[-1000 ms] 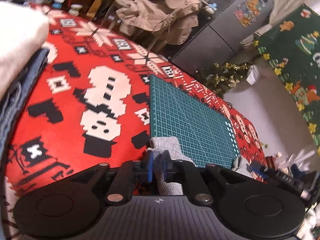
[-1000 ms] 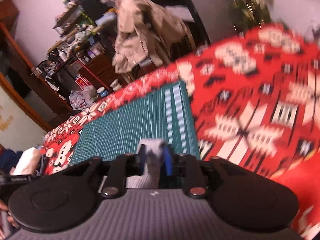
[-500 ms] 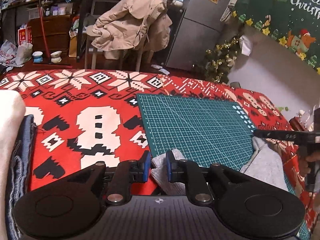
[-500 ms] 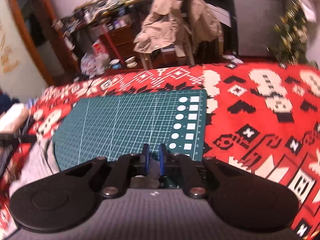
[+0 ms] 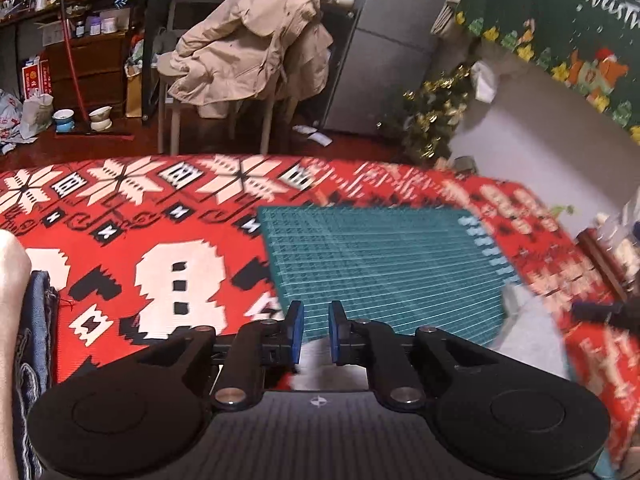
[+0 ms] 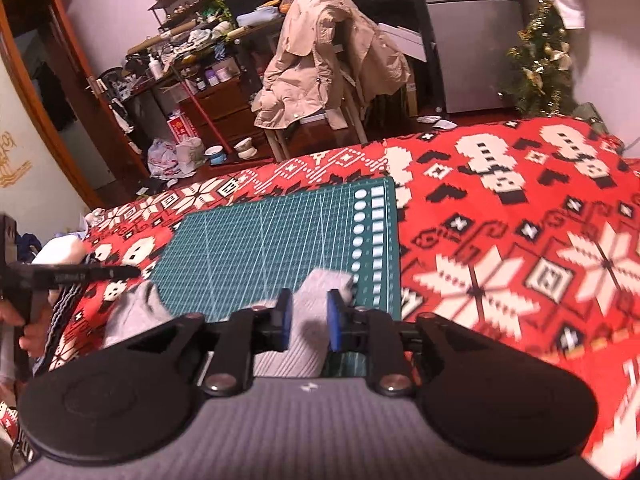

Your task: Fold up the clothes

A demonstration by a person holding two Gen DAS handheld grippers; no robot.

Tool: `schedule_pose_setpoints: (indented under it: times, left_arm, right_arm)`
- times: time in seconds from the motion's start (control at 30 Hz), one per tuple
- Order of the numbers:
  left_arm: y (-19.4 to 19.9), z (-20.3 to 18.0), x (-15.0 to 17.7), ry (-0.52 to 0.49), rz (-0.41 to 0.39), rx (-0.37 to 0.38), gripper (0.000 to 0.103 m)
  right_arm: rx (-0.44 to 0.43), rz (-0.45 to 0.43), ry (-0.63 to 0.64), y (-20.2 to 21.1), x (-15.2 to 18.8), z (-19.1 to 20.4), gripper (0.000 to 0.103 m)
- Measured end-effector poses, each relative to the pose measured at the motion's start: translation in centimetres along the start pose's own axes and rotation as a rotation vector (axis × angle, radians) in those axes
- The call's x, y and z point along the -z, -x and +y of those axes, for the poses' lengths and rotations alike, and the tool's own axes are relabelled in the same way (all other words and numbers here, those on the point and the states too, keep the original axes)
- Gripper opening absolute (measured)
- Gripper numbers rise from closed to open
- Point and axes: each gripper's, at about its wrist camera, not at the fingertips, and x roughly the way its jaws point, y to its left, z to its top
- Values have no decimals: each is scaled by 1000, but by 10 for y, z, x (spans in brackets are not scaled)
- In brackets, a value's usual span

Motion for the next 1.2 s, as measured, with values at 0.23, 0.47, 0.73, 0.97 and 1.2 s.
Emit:
schedule_pose_setpoints:
  times: [0.23, 0.47, 0.73, 0.97, 1.2]
  left_arm:
    - [53, -38, 19, -83, -32, 65, 47]
    - [48, -18, 41, 145, 39, 209, 19]
    - [22, -24, 56, 83, 91, 139, 19]
    - [38, -46, 59, -76, -19, 52, 2]
    - [41, -38, 57, -59, -24, 11, 2]
  right_arm:
    - [14, 4, 11, 43, 44, 48, 33]
    - [19, -14, -29, 66, 91, 74, 37]
    - [11, -52, -140, 66, 103, 70, 37]
    - [-1, -39, -154, 56, 102, 67, 37]
    - [25, -36, -138, 42, 99, 66, 37]
